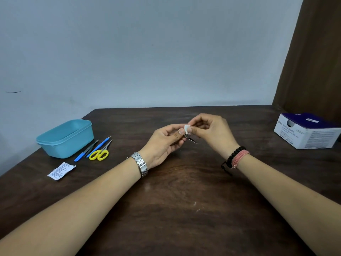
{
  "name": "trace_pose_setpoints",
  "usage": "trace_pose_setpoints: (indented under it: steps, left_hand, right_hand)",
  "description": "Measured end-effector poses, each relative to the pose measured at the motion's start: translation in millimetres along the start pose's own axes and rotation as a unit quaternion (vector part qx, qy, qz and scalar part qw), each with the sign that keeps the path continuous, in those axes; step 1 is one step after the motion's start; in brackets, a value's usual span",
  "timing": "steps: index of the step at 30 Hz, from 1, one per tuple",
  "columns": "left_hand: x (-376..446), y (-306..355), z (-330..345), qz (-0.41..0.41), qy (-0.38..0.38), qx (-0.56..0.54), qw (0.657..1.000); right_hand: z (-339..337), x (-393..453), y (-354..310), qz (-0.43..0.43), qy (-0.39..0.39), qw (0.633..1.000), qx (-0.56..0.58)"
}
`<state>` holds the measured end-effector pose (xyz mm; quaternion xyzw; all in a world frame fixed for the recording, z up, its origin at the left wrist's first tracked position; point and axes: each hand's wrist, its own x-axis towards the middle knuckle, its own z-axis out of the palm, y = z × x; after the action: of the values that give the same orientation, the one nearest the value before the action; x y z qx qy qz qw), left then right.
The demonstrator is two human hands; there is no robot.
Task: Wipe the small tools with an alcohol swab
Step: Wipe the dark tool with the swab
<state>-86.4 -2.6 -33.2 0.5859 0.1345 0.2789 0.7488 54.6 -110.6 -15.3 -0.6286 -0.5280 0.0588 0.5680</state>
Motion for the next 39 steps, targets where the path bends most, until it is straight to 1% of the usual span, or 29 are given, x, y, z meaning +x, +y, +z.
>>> trace_pose_setpoints:
  steps: [2, 6, 10, 11, 14, 15, 19, 20, 23, 24, 27, 29, 32, 34, 37, 39]
  left_hand:
    - [-0.1, -0.1, 1.0, -0.003, 0.000, 0.003, 1.000]
    - [0.3, -0.3, 0.2, -0.003, 0.012, -0.008, 1.000]
    - [0.8, -0.3, -0.2, -0.014, -0.003, 0.001, 1.000]
    - [1.2, -0.3, -0.7, -0.016, -0.005, 0.001, 1.000]
    - [2.1, -0.2, -1.3, -0.019, -0.002, -0.008, 1.000]
    - [2.3, -0.3, -1.8, -0.021, -0.002, -0.011, 1.000]
    - [1.3, 0.0, -1.1, -0.033, -0.020, 0.008, 0.999]
    - [1.2, 0.0, -0.5, -0.035, -0.022, 0.011, 0.999]
    - [1.2, -0.7, -0.2, -0.035, -0.009, 0.009, 0.999]
    - [1.4, -0.8, -0.2, -0.036, -0.006, 0.009, 0.999]
    - [1.5, -0.4, -0.2, -0.041, -0.013, 0.017, 0.999]
    - [1.0, -0.2, 0.5, -0.042, -0.017, 0.023, 0.999]
    - [1.0, -0.5, 0.7, -0.039, -0.009, 0.012, 0.999]
    - [1.4, -0.2, 0.0, -0.039, -0.003, 0.005, 0.999]
    - [1.5, -0.3, -0.4, -0.042, -0.012, 0.011, 0.999]
    - [1.3, -0.5, 0.2, -0.042, -0.016, 0.016, 0.999]
  right_hand:
    - [0.3, 0.1, 0.8, 0.004, 0.019, 1.000, -0.002]
    - [1.7, -3.6, 0.2, -0.019, -0.024, 0.999, -0.029]
    - [-1.4, -0.1, 0.2, -0.018, 0.038, 0.998, -0.053]
    - [-1.9, 0.2, 0.5, -0.017, 0.036, 0.998, -0.051]
    - [0.2, -3.1, -0.4, -0.035, -0.017, 0.998, -0.052]
    - [1.2, -3.4, -0.9, -0.039, -0.018, 0.998, -0.054]
    - [-2.8, 0.9, 2.2, -0.013, 0.050, 0.998, -0.049]
    - [-4.4, 0.3, 3.0, -0.013, 0.044, 0.998, -0.046]
    - [-1.7, -5.0, 1.5, -0.037, -0.016, 0.997, -0.058]
    - [0.4, -5.5, 0.6, -0.039, -0.020, 0.997, -0.064]
    - [0.2, 1.2, 0.8, -0.011, 0.040, 0.998, -0.054]
    - [-2.7, 3.2, 3.2, -0.001, 0.055, 0.997, -0.054]
    - [-0.6, -2.8, 3.2, -0.018, -0.001, 0.998, -0.064]
    - [2.6, -3.9, 2.0, -0.026, -0.016, 0.997, -0.066]
    - [-1.3, 2.3, 2.7, -0.006, 0.039, 0.998, -0.041]
    - [-5.6, 3.2, 5.0, -0.001, 0.052, 0.998, -0.036]
